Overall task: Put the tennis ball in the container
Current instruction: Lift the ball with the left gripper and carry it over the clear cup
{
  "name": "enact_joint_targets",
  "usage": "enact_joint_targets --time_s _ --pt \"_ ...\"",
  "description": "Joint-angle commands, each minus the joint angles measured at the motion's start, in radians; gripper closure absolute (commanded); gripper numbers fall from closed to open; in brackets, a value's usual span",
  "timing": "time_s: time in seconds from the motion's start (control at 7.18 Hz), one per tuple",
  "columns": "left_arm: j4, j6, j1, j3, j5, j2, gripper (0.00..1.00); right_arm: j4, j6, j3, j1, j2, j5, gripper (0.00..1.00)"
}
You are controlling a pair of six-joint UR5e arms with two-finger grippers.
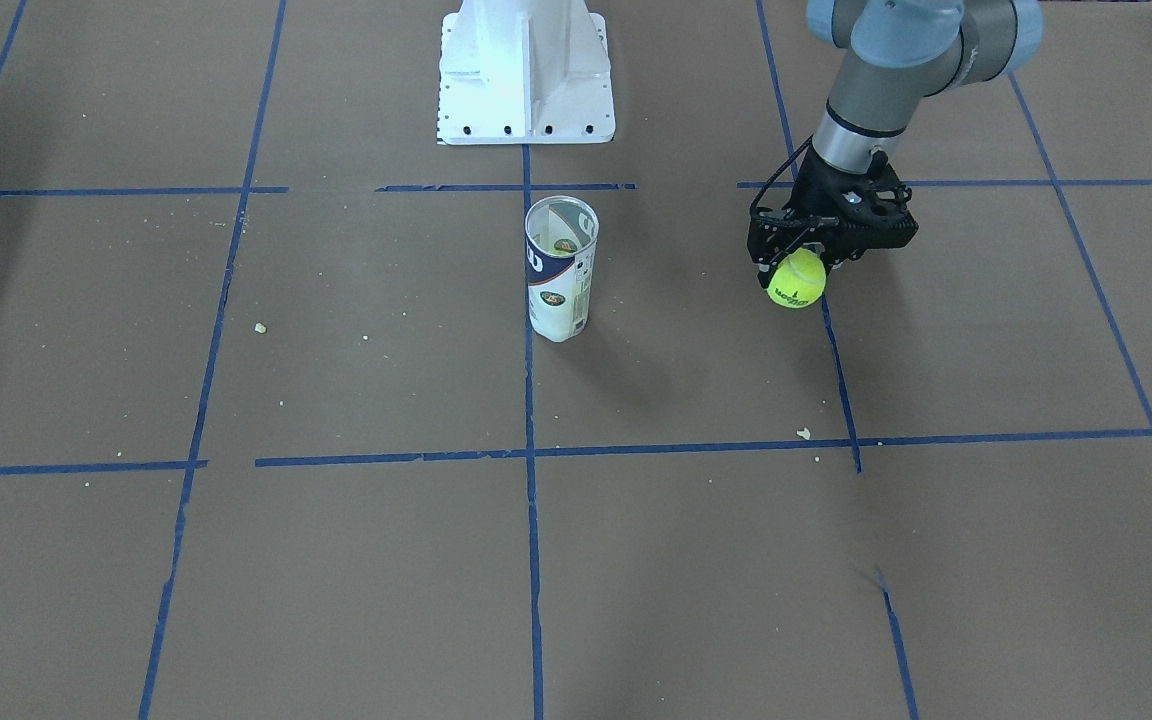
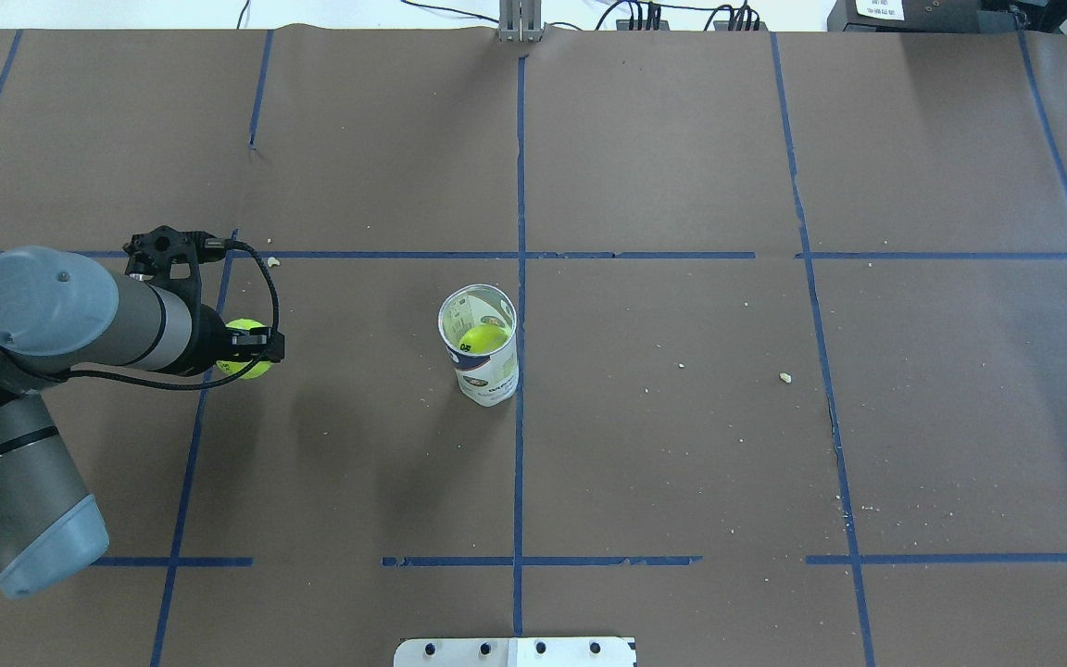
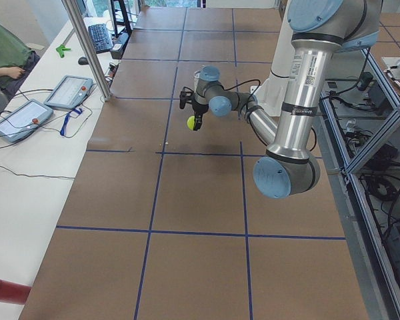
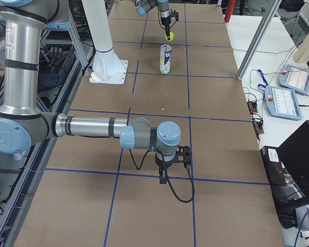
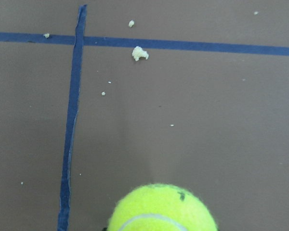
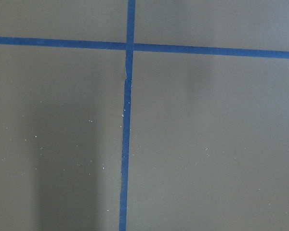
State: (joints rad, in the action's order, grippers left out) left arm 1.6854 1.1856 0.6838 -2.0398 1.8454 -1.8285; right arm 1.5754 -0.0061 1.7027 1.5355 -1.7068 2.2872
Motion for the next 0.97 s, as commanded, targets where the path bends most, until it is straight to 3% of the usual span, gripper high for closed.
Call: enact_joint_targets --time_s 0.0,0.56,0.84 --pt "-0.229 0.000 0.054 -0.066 0.058 -0.148 1.00 0.000 0.000 0.000 0.000 -0.001 0.000 0.00" --pt "-0.411 0.156 0.021 -0.053 0.101 -0.366 1.00 0.000 0.000 0.000 0.000 -0.001 0.000 0.00" --pt "-0.454 0.253 -0.051 0.066 0.095 -0.547 1.00 0.000 0.000 0.000 0.000 -0.001 0.000 0.00"
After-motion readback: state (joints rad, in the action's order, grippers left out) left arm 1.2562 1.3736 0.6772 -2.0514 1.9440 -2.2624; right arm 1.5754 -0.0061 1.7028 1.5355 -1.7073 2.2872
